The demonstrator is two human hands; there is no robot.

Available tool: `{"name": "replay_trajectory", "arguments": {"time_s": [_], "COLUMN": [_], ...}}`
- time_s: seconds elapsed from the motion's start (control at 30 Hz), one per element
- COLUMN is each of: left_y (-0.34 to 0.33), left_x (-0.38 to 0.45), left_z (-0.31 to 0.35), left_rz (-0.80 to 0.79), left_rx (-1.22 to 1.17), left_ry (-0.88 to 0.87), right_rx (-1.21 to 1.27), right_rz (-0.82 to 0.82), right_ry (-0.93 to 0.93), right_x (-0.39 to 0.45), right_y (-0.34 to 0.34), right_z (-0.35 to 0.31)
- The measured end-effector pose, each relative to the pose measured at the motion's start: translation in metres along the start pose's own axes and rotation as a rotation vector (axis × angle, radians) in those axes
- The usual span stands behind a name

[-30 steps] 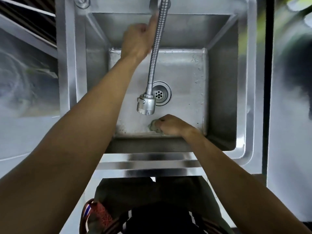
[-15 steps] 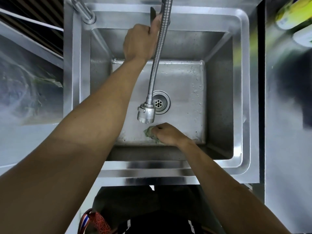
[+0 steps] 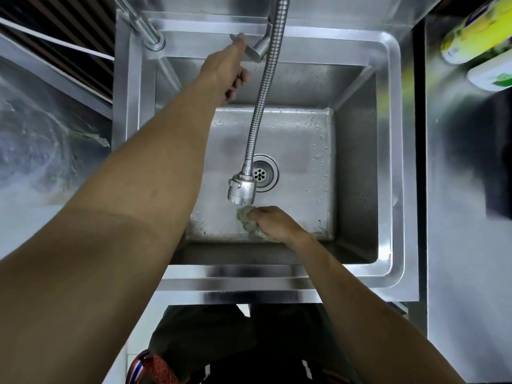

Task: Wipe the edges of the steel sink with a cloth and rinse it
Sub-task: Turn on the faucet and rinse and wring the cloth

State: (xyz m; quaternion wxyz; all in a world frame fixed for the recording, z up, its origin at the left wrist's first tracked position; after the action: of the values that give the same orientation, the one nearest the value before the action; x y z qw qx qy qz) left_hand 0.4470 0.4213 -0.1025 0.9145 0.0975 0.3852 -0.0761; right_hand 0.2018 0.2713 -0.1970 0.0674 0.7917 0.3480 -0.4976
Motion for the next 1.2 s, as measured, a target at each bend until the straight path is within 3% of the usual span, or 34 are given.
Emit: {"name": "replay_trajectory", "arguments": {"time_s": [0.13,0.23,0.4,0.5,0.63,0.73,0.8,0.97,1.2], "left_y": [-0.015,-0.029,-0.067,-0.065,-0.037,-0.028,-0.033,-0.044,-0.051], "left_x": [-0.018,-0.043,-0.077,-0.076,-0.073,-0.075,-0.077,-0.077,-0.075], "left_z": [-0.076,-0.157,-0.227,-0.244,-0.261,-0.267,-0.270,-0.272,-0.265], "left_rz": [-0.019,-0.090,-0.347,-0.419,-0.271,-0.166,-0.188,-0.321,-0.233], "left_rx": [0.020,-0.064,-0.242,-0.156,-0.087,-0.107,-0.164,-0.256,-0.177], "left_ry": [0.022,0.140,0.280,0.226,0.261,0.239,0.243,0.224,0.157], "right_rx": [0.439,0.602,0.904,0.863,0.602,0.458,0.453,0.605,0.467], "right_rz": [-0.074,-0.108,-0.080,-0.094,-0.147,-0.015,0.052,-0.011,0.134], "right_ry": [0.026,0.067,0.138,0.109,0.072,0.096,0.120,0.156,0.175], "right_x": [0.017,0.027,0.040,0.048,0.050,0.054,0.053,0.040,0.021], "right_y": [-0.010,-0.014,-0.015,-0.014,-0.018,-0.012,-0.007,-0.011,0.006], "right_z": [0.014,0.016,0.011,0.011,0.009,0.015,0.020,0.023,0.014]}}
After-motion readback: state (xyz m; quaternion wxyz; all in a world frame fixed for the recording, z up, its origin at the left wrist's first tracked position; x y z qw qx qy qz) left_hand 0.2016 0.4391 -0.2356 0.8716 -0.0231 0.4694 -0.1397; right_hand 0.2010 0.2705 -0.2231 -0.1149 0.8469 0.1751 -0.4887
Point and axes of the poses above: each hand's wrist, its own x-axis towards the middle knuckle, its own y-axis out of the back of the hand, z = x × y, the point moved 9 cm from there along x, towards the middle knuckle, and after that the axes turned 14 degrees about -z, right-handed, at the moved point
